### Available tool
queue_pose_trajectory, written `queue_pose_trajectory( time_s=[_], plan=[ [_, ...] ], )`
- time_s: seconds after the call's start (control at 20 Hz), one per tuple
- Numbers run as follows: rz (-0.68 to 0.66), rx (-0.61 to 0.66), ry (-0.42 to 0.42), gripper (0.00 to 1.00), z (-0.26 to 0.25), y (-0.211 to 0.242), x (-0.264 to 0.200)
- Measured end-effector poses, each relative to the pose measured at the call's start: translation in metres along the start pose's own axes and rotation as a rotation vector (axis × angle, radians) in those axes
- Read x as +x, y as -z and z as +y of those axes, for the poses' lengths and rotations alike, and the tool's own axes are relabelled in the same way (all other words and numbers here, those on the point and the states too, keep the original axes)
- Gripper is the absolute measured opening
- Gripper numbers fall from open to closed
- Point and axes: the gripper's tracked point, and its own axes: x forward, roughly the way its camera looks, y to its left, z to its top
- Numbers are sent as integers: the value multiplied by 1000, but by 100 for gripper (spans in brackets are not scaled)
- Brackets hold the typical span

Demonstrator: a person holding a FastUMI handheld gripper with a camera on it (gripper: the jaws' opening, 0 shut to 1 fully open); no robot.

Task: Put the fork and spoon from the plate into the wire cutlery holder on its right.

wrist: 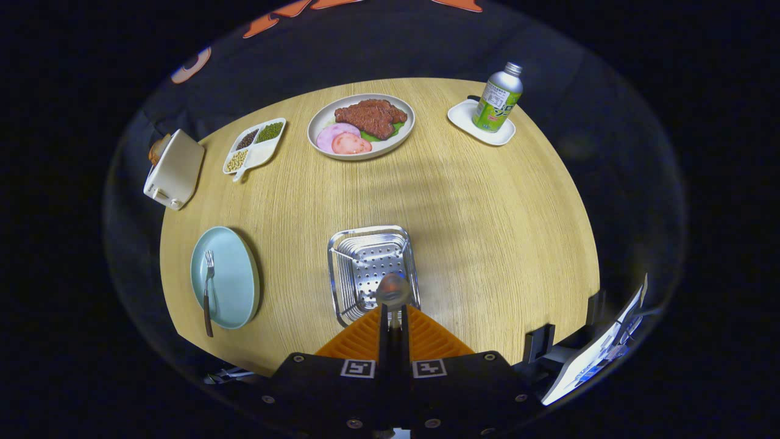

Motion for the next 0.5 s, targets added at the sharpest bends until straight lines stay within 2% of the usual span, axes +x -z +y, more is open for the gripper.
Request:
queue_pose_trajectory(
  time_s=[0.2,0.35,0.45,0.5],
  plan=[
    [-156,56,-35,11,6,-38,-13],
    [-344,111,-97,10,16,-78,-42],
    [-483,102,-108,16,21,-100,-63],
    [-546,80,-92,24,22,-107,-71]
  ],
)
